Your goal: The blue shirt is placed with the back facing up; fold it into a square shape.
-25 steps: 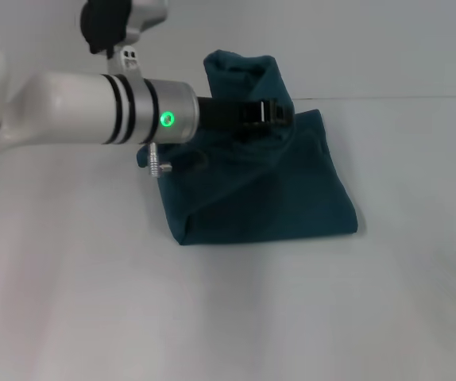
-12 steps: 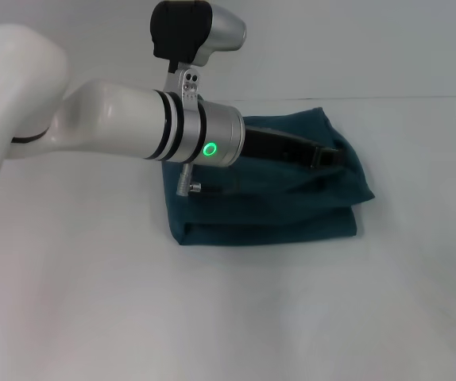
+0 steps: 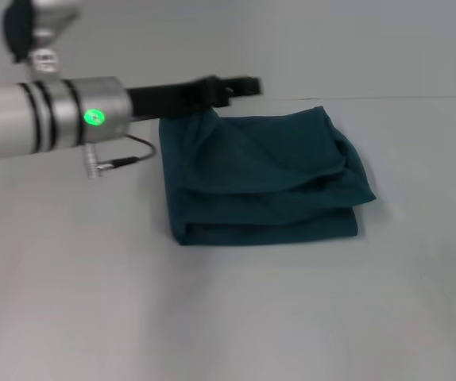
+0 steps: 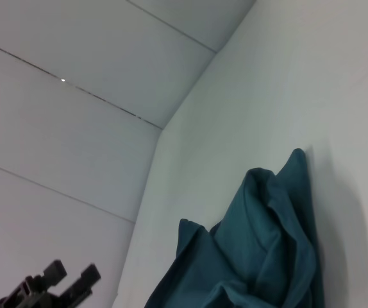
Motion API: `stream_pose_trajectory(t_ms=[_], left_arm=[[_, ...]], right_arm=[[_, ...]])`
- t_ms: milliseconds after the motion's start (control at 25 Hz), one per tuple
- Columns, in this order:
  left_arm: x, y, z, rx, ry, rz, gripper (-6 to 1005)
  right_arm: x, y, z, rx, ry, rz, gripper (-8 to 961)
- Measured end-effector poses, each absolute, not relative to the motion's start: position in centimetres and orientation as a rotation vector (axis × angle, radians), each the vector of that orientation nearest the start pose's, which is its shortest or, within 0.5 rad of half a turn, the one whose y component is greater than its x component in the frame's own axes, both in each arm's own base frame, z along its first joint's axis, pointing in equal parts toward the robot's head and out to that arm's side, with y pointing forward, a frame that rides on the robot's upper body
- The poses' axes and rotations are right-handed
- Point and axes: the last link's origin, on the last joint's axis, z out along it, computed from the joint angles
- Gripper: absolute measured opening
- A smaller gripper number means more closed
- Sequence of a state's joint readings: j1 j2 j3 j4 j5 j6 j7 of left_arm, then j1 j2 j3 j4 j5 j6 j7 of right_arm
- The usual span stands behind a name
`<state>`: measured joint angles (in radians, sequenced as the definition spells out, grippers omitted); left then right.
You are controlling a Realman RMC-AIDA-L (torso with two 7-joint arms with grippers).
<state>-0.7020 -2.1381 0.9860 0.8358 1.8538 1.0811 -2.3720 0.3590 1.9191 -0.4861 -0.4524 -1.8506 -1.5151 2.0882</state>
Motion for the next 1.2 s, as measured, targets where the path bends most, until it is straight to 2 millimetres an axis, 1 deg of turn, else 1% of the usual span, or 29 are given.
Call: stream_pose_trajectory(t_ms=[120, 240, 360, 480, 640, 760, 880, 1000, 1080, 1200], left_arm=[[-18.3, 42.1, -0.2, -2.174, -1.670, -0.862, 657], [-19.9, 41.6, 0.1, -2.093, -1.801, -0.868, 690], [-21.3, 40.9, 0.6, -2.041, -1.858, -0.899, 688], [-22.7, 39.9, 1.2, -2.018, -1.884, -0.929, 686], [-24.6, 38.5, 2.6, -2.009, -1.887, -0.953, 684], [-26.7, 37.1, 3.8, -1.969, -1.916, -0.944, 684], [-28.4, 35.8, 4.7, -1.920, -1.939, -0.948, 683], [-29.3, 34.9, 4.9, -1.891, -1.950, -0.973, 683], [-29.5, 34.6, 4.8, -1.885, -1.958, -0.976, 683], [-29.6, 34.4, 4.6, -1.883, -1.962, -0.983, 683]], right_arm=[[35.8, 29.4, 6.9, -1.893, 1.814, 1.092, 688], [35.8, 29.5, 6.9, -1.889, 1.814, 1.086, 687], [35.5, 29.8, 6.7, -1.934, 1.804, 1.041, 685], [34.5, 30.9, 6.6, -2.057, 1.759, 0.927, 683], [31.2, 34.0, 7.3, -2.289, 1.588, 0.735, 681], [27.7, 36.9, 8.0, -2.450, 1.387, 0.564, 680], [23.7, 39.5, 8.0, -2.605, 1.122, 0.370, 678], [19.7, 41.2, 6.9, -2.720, 0.866, 0.213, 676], [17.5, 41.9, 5.8, -2.762, 0.746, 0.139, 675], [15.2, 42.9, 3.6, -2.782, 0.612, 0.014, 674]])
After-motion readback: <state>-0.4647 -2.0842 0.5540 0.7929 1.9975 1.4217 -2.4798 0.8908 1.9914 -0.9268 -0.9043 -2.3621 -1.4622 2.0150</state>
